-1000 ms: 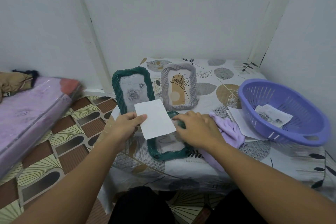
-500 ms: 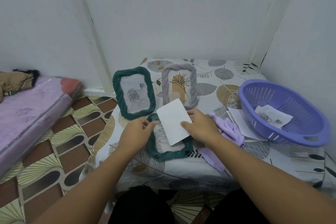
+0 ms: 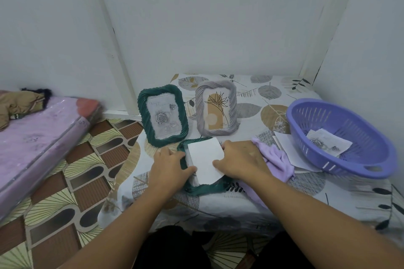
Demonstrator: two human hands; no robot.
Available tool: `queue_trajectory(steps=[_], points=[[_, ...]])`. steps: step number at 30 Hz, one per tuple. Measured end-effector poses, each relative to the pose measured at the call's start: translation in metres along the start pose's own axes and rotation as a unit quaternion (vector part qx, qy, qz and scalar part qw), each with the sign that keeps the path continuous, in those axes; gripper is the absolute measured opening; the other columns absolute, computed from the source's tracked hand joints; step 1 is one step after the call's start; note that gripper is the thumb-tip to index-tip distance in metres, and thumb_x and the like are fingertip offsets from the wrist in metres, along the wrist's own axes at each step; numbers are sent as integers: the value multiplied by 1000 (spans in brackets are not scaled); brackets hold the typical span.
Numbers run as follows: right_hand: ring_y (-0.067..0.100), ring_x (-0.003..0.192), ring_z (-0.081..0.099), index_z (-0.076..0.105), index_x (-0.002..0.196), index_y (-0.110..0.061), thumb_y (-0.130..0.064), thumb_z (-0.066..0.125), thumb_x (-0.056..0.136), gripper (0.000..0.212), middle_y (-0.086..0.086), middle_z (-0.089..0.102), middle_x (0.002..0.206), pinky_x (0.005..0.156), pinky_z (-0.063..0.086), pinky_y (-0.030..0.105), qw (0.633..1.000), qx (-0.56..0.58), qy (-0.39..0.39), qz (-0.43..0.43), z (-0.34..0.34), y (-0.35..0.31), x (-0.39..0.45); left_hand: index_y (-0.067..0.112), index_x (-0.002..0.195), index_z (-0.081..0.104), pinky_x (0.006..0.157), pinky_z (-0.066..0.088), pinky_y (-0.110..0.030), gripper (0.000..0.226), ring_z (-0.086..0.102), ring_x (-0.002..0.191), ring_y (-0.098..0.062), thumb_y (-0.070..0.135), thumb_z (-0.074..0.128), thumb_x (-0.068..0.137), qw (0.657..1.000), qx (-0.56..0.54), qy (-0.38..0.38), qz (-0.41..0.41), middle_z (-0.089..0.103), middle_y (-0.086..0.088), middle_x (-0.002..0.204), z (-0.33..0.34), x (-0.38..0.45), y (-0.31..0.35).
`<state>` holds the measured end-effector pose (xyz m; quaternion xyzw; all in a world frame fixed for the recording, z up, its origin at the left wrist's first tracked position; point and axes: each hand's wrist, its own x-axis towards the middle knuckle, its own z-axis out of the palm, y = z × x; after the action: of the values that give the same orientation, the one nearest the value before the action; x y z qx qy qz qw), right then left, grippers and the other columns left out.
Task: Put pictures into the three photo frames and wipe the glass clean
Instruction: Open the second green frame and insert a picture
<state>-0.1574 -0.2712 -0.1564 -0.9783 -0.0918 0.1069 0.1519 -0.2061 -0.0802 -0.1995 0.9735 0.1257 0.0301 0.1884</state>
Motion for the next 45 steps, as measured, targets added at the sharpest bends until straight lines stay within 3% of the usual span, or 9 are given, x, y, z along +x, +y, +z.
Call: queue_trajectory(steps=[5,13,18,21,25,30,37,43,45], points=[[23,84,52,58,108,-22,-54,59,85,39,-8,48,75,87,45,40,1000,-16,10,0,2,-1,5,28,137,61,98,44,-41,61,40,119,-27,60,66,86,999,-46,1,-13,42,-2,108,3,2,-2],[15,66,44,58,100,-17,-51,66,84,38,-8,43,71,50,26,29,999,-16,35,-7,2,3,6,25,117,76,102,50,-42,37,63,103,-18,40,80,83,968,-230,-8,-99,74,5,111,8,12,-1],[23,90,57,54,116,-21,-54,66,81,50,-7,57,89,78,44,36,999,-1,35,-6,6,6,8,34,88,74,106,47,-49,12,61,113,-24,37,82,80,931,-324,-16,-168,71,10,105,13,20,-2],[20,90,51,48,118,-25,-53,64,85,46,-9,55,93,75,37,35,1000,22,14,-7,6,5,11,27,103,75,105,48,-50,26,61,114,-25,37,83,79,924,-342,-17,-173,71,7,111,16,22,-1],[21,100,61,49,112,-25,-56,64,78,48,-7,66,102,98,43,49,997,71,-34,7,12,2,20,27,106,73,103,49,-49,35,62,109,-24,42,83,77,929,-327,-10,-175,70,6,111,17,23,0],[23,99,62,57,108,-21,-54,69,79,45,-5,66,99,98,40,48,997,56,-26,39,11,-7,18,34,93,62,102,45,-45,30,59,106,-23,47,82,76,965,-211,16,-155,65,8,99,11,22,8],[26,90,67,68,84,-18,-43,66,56,37,-1,71,86,94,52,49,970,215,-49,99,22,-5,39,33,102,65,96,46,-41,36,56,107,-24,46,82,72,972,-190,29,-136,65,2,110,15,18,9],[29,96,67,61,73,-21,-26,65,74,7,-3,67,81,97,49,52,962,255,-24,91,12,-10,27,26,114,71,106,40,-43,42,57,114,-23,45,80,78,964,-223,32,-142,67,4,115,12,16,10],[27,96,66,56,73,-25,-24,66,83,15,-5,61,77,100,47,50,960,268,-15,81,6,-13,22,26,111,71,106,41,-45,39,58,112,-23,48,78,80,955,-248,36,-157,69,5,114,11,15,11]])
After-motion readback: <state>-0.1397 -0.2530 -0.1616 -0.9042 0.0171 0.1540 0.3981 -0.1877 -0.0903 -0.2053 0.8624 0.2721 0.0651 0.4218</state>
